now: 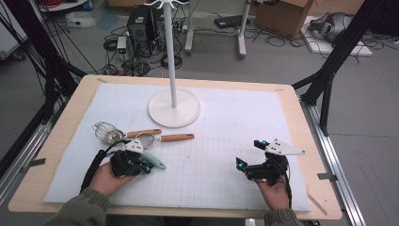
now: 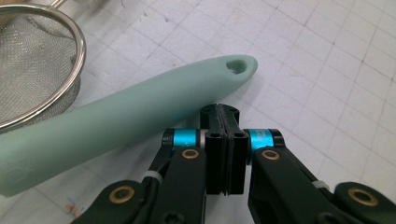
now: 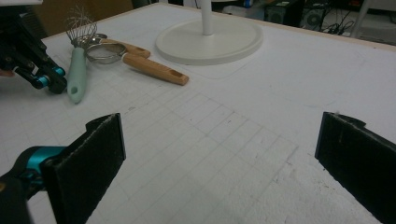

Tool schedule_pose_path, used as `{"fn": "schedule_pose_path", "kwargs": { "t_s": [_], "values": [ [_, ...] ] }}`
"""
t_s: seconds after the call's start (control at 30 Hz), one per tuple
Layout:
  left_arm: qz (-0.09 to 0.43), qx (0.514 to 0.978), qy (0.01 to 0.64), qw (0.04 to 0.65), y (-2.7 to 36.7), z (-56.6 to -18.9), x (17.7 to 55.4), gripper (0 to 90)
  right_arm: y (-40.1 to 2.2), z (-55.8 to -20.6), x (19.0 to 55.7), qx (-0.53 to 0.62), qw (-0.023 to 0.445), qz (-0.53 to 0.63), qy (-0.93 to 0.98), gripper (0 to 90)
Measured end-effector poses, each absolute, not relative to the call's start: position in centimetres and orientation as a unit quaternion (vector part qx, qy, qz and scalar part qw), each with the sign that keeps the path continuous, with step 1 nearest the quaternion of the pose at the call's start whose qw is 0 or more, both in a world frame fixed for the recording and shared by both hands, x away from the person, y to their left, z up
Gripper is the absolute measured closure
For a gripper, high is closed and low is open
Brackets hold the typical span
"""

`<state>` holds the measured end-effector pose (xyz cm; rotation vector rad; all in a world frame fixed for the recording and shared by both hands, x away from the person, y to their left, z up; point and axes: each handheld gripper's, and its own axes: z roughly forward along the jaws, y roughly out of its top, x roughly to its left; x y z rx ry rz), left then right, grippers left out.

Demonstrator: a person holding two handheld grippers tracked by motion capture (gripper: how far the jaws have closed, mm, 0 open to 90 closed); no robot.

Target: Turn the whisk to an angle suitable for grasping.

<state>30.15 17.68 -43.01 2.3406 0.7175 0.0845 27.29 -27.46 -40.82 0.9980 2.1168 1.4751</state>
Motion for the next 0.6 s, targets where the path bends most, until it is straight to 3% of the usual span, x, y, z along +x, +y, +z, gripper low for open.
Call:
{"fn": "schedule_pose_path", "kwargs": {
  "t_s": [0.23,0.6],
  "values": [
    [0.030,0.898,0.275,0.342,17.7,-43.0,30.0,87.7,-27.5,-40.8,27.2,0.356,0.183,0.525,0.751,0.2],
    [0.059,0.881,0.296,0.365,20.9,-40.9,30.0,87.6,-27.6,-40.8,27.2,0.356,0.185,0.525,0.751,0.2]
  ]
}}
